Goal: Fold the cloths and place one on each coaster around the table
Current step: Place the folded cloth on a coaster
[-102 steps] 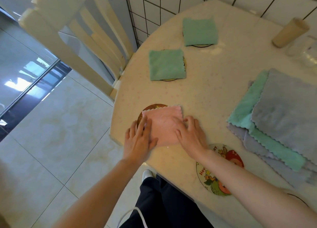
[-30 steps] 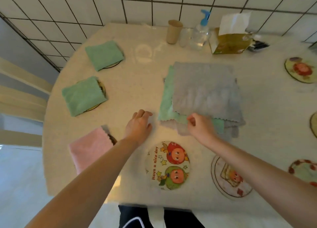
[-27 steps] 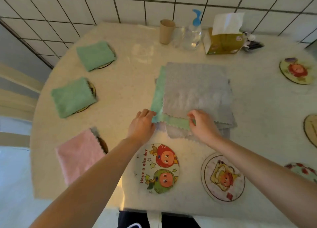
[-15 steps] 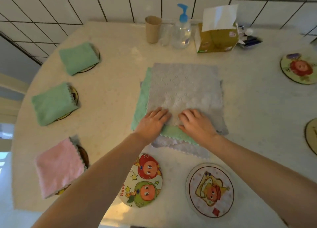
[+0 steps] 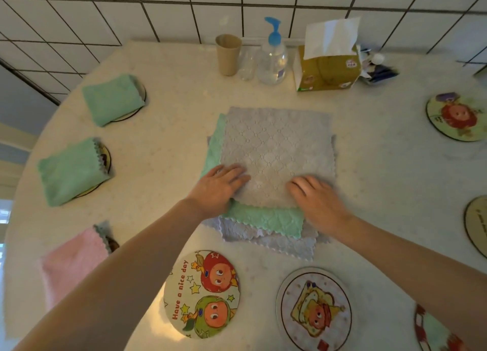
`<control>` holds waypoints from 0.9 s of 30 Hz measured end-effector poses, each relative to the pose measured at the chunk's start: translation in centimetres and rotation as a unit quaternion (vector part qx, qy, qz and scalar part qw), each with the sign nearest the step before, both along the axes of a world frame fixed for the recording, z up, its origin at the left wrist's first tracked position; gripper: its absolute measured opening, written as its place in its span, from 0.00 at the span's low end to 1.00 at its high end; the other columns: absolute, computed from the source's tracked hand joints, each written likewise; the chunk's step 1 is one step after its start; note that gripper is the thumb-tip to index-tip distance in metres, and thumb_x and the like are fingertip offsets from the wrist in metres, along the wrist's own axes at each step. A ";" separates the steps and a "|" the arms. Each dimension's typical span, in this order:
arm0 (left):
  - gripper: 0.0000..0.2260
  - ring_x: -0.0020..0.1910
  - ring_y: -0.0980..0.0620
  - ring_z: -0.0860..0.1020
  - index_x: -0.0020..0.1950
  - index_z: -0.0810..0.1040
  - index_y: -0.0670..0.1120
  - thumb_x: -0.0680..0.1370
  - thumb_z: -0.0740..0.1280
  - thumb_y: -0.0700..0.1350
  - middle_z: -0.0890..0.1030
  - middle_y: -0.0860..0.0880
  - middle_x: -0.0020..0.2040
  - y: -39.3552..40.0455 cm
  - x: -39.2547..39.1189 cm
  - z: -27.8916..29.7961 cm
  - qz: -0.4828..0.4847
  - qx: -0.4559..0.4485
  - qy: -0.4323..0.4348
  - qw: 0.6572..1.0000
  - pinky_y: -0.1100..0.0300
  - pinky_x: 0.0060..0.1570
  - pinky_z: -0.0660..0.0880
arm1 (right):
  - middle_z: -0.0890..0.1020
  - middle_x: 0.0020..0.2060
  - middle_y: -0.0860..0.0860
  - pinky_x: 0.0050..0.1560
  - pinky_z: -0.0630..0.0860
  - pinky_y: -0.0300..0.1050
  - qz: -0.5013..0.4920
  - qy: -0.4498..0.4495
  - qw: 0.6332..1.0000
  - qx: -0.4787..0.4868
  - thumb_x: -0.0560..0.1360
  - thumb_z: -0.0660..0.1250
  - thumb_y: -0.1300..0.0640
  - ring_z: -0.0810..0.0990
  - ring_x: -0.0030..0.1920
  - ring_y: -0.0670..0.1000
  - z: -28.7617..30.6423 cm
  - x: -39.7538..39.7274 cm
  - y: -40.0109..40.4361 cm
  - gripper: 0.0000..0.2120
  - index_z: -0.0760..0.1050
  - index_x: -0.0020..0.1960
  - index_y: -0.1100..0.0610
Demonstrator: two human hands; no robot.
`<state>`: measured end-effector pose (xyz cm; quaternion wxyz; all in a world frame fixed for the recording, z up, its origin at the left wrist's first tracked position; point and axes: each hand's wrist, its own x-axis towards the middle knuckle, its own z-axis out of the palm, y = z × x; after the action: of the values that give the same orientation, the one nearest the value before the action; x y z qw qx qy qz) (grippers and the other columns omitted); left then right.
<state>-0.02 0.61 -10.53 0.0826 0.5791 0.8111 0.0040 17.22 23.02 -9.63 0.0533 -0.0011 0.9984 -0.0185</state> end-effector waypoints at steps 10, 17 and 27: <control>0.07 0.40 0.42 0.80 0.46 0.78 0.39 0.79 0.60 0.37 0.80 0.41 0.42 2.4 -4.3 5.6 0.367 0.158 -0.299 0.867 0.50 0.44 0.79 | 0.76 0.34 0.53 0.35 0.63 0.42 -0.256 0.127 0.933 -0.217 0.77 0.63 0.61 0.75 0.35 0.53 4.7 -2.0 5.7 0.06 0.76 0.45 0.62; 0.10 0.41 0.51 0.74 0.37 0.75 0.52 0.75 0.62 0.40 0.74 0.47 0.37 3.7 -5.0 12.6 0.401 0.440 -0.388 0.704 0.41 0.52 0.76 | 0.77 0.41 0.50 0.39 0.70 0.41 -0.274 0.307 0.865 -0.288 0.79 0.59 0.57 0.75 0.41 0.48 11.3 -6.0 4.5 0.08 0.74 0.51 0.59; 0.06 0.36 0.62 0.69 0.45 0.73 0.47 0.79 0.61 0.37 0.73 0.57 0.36 -7.5 0.5 16.2 0.353 0.484 -0.225 0.768 0.67 0.36 0.65 | 0.78 0.45 0.48 0.46 0.67 0.26 -0.153 0.351 0.867 -0.320 0.78 0.62 0.60 0.74 0.45 0.41 14.4 -2.3 -3.5 0.07 0.76 0.52 0.62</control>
<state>0.43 -6.91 5.71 -0.0361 0.1973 0.8072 0.5552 14.93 19.50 4.72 -0.3075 0.1286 0.8782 -0.3431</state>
